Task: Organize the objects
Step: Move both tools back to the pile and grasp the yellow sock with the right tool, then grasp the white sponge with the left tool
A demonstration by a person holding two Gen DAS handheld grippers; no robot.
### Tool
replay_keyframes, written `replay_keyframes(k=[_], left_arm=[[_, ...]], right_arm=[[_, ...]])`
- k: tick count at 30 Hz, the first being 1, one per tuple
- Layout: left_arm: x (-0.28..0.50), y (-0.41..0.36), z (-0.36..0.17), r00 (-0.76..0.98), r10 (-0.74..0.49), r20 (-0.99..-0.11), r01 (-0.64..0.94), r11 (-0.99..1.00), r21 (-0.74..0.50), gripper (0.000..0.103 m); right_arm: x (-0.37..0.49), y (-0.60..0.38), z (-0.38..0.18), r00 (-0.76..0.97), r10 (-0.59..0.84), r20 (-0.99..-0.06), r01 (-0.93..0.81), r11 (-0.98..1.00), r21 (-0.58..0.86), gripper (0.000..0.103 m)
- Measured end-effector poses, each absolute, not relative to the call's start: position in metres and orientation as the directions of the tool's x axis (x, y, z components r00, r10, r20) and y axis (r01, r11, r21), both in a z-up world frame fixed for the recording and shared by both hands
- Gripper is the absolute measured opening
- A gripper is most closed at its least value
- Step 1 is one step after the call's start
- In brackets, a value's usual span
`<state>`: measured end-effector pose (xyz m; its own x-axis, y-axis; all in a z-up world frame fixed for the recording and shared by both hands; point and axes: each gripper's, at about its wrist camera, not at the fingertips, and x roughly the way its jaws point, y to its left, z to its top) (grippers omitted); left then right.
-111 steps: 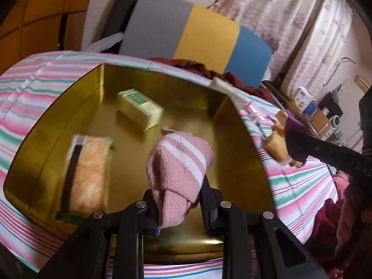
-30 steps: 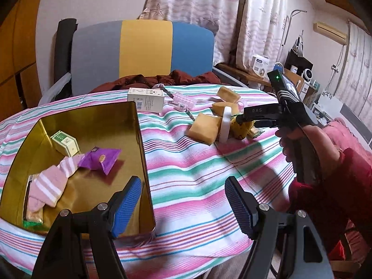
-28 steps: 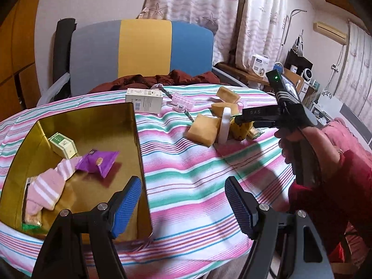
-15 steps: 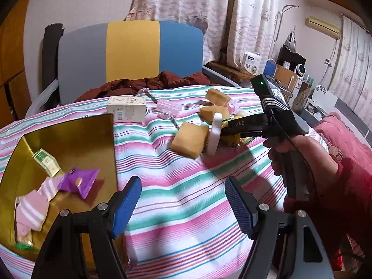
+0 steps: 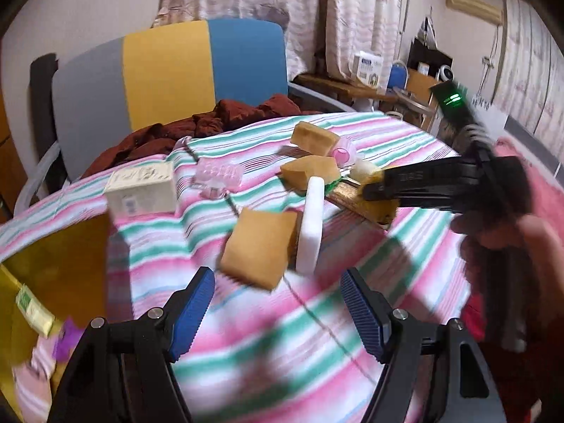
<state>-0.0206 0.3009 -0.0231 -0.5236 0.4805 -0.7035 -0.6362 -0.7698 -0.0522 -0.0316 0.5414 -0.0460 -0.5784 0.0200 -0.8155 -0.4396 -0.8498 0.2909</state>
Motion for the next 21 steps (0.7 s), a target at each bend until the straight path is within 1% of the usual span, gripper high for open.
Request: replay_keyframes(k=[4,7,12,18,21], left_arm=[[-0.040,0.334,-0.033,-0.493,0.483,-0.723,-0.661,-0.748,-0.049,0.075],[-0.051,0.355,-0.041,-0.478,0.474,-0.740,-0.673,-0.739,-0.038,0.075],[-0.052,0.377,-0.053,-0.398,0.524,-0.753,-0.728,-0.680,-0.088,0.074],[-0.024,0.379,-0.053,-0.303,0.620,-0.724,-0.797,-0.581,-0.164,0.074],[-0.022,0.374,-0.052,-0.306,0.637,-0.707,-0.784,-0.590,-0.192,0.074]], right_arm=[[-0.030,0.554,-0.044,-0.585,0.026,-0.811,-0.471,-0.824,0.314,0.042],[-0.029,0.560,-0.043,-0.582,0.052,-0.812,-0.496,-0.814,0.303,0.042],[-0.024,0.576,-0.042,-0.595,0.064,-0.802,-0.534,-0.777,0.334,0.041],[-0.016,0.590,-0.039,-0.607,0.069,-0.792,-0.565,-0.738,0.369,0.041],[-0.014,0.590,-0.038,-0.614,0.064,-0.787,-0.565,-0.732,0.380,0.041]])
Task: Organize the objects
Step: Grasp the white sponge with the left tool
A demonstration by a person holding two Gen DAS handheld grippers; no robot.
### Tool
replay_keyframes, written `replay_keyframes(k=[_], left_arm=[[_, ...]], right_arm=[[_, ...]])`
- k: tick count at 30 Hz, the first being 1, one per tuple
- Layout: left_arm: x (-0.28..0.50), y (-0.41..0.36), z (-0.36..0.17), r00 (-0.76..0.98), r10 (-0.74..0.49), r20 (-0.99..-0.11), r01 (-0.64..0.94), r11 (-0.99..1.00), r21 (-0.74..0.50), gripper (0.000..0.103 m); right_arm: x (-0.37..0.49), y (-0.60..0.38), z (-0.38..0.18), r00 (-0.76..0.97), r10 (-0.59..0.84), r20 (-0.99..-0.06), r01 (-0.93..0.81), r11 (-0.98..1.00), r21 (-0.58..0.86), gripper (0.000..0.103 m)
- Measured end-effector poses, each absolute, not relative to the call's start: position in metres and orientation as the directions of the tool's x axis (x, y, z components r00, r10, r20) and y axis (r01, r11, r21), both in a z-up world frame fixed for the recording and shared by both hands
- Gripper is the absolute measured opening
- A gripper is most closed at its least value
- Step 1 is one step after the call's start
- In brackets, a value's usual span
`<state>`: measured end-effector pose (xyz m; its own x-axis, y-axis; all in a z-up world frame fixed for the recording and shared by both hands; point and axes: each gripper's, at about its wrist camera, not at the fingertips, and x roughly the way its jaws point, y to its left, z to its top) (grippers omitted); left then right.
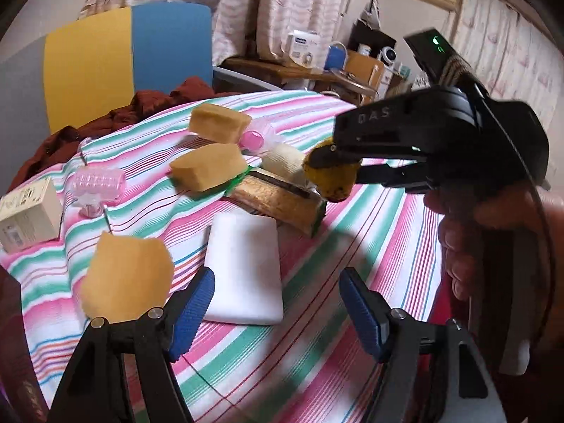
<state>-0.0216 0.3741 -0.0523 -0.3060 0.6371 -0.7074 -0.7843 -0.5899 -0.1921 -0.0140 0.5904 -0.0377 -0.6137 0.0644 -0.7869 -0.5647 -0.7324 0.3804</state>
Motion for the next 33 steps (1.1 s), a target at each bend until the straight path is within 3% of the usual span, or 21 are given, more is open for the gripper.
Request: replay_keyframes(k=[6,14,19,23,33], left_arm=[[-0.040,0.380,-0.065,-0.348,0.539,-0.767,-0.726,-0.672,-0.143,0.074],[-0.047,0.408,-0.087,-0.344,0.460,-0.819,-0.770,-0.637,-0.034,0.075],[-0.039,0.406,-0.091,-0.388,0.465,-0.796,-0.773,-0.634,0.006,0.074],[-0.039,0.399,-0.090,-0.400,0.477,-0.783,-0.762,-0.647,-0.005,0.058],[-0.023,0.385,-0.091,-0.436,0.481,-0.761,-0.752,-0.659,0.015,0.057]], right_arm=[[-0.012,0.592,-0.035,-0.620,0.061,-0.782,-0.566,-0.726,0.392,0.041],[-0.013,0.592,-0.036,-0.619,0.048,-0.784,-0.560,-0.727,0.398,0.041],[-0.015,0.590,-0.037,-0.616,0.043,-0.786,-0.556,-0.731,0.396,0.041],[-0.015,0.589,-0.037,-0.615,0.046,-0.787,-0.553,-0.737,0.389,0.041],[-0.021,0.572,-0.031,-0.617,0.100,-0.781,-0.517,-0.799,0.306,0.041]])
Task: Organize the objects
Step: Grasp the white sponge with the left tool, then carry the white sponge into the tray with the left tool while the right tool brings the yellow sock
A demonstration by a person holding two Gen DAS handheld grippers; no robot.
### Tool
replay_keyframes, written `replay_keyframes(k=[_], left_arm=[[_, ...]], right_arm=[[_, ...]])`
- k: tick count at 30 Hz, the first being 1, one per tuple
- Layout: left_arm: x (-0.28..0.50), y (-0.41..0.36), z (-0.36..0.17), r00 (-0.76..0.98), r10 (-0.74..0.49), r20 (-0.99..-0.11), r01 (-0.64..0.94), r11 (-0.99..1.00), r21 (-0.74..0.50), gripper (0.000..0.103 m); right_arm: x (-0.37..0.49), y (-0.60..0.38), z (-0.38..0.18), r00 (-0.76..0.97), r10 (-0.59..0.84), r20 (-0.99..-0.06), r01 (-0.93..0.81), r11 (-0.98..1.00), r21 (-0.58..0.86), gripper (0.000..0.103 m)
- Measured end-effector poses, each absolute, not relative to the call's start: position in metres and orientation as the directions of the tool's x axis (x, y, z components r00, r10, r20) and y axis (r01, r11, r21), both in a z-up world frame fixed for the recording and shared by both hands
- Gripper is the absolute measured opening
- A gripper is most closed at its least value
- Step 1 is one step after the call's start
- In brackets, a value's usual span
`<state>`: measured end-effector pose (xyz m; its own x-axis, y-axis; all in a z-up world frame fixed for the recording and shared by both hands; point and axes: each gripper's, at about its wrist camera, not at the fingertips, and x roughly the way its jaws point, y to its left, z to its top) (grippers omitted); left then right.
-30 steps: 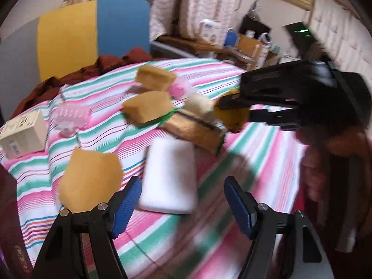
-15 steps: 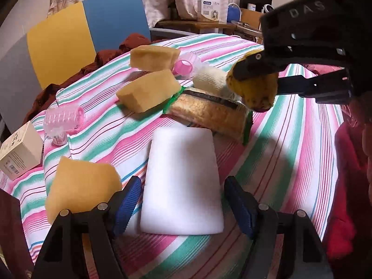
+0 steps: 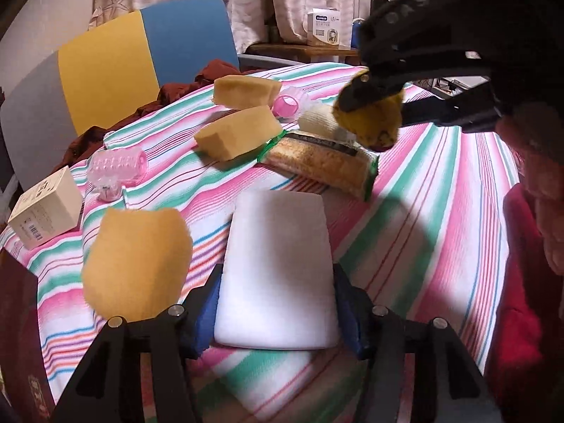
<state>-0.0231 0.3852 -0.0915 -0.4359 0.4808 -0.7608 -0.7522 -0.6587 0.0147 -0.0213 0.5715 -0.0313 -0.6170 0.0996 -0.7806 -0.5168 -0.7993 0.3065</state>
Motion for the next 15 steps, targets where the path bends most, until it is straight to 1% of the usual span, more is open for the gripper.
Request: replay_keyframes(k=[4,9,12,15], left_arm=[[-0.016,0.375,-0.090,-0.440,0.492,-0.751,-0.746,-0.666,0.001,0.057],[0.001,0.354,-0.089,-0.435,0.519,-0.736,-0.740,-0.672,-0.036,0.056],[0.013,0.340,-0.082,-0.409,0.557,-0.723,-0.746,-0.660,-0.086,0.056],[0.023,0.330,-0.075,-0.402,0.585,-0.705,-0.754,-0.648,-0.108,0.056]], right_arm=[[-0.025,0.564,-0.032,-0.622,0.089,-0.778,-0.487,-0.822,0.296,0.041],[-0.029,0.554,-0.033,-0.640,0.041,-0.767,-0.434,-0.843,0.317,0.041],[-0.030,0.544,-0.029,-0.650,0.044,-0.758,-0.401,-0.868,0.293,0.041],[-0.031,0.534,-0.027,-0.655,0.044,-0.754,-0.371,-0.889,0.270,0.041]])
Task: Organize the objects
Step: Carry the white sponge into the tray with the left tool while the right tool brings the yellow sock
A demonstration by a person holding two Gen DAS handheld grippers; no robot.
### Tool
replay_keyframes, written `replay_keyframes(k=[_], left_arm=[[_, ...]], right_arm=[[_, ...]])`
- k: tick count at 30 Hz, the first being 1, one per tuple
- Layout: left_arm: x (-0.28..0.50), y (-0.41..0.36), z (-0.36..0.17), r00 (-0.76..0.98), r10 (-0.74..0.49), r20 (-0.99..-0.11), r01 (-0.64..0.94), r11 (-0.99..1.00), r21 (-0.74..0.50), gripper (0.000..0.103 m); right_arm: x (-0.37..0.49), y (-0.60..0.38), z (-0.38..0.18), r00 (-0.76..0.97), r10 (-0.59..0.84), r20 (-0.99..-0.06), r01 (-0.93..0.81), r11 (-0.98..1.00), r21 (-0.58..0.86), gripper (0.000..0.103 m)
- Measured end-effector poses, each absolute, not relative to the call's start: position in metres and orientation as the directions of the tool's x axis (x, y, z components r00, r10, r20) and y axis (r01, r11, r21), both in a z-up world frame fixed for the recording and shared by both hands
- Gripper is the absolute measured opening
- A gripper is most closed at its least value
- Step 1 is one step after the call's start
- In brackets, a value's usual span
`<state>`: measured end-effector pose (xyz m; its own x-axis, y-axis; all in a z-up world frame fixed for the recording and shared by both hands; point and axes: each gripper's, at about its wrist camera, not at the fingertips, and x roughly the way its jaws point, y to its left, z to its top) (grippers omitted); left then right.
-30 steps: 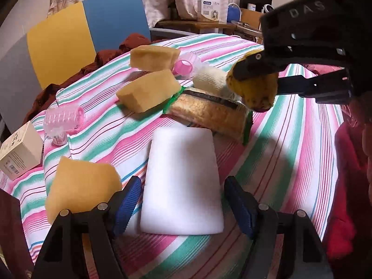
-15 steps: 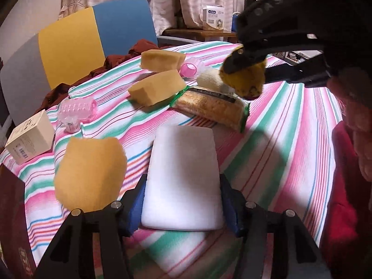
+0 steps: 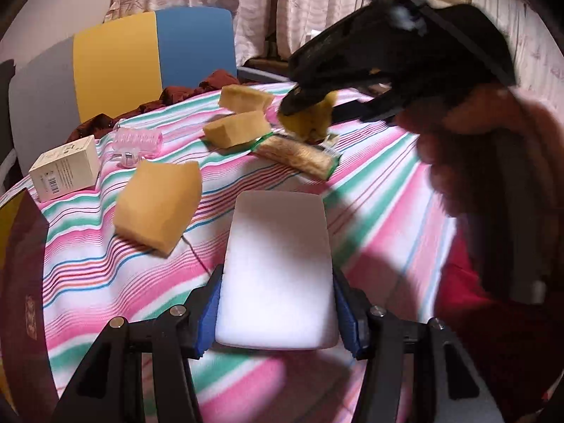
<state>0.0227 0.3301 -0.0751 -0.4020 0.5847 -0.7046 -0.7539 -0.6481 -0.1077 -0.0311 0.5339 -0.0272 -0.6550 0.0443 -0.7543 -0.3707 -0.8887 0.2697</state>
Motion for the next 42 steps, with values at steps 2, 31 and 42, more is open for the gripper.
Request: replay_keyframes(k=[2,31,42], left_arm=[[0.028,0.323,-0.072,-0.406,0.591,-0.697,-0.753,-0.649,-0.111,0.056],[0.025,0.137,-0.024,-0.599,0.508,-0.619,-0.481,-0.846,-0.230,0.056],[0.010,0.074,-0.045,-0.601,0.416,-0.683,-0.350,-0.905,-0.243,0.056]], right_arm=[[-0.032,0.528,-0.028,-0.655,0.029,-0.755,-0.349,-0.898,0.269,0.041],[-0.025,0.434,-0.015,-0.732,0.029,-0.681,-0.102,-0.993,0.067,0.041],[0.008,0.310,0.017,-0.713,-0.269,-0.647,0.228,-0.962,0.148,0.041]])
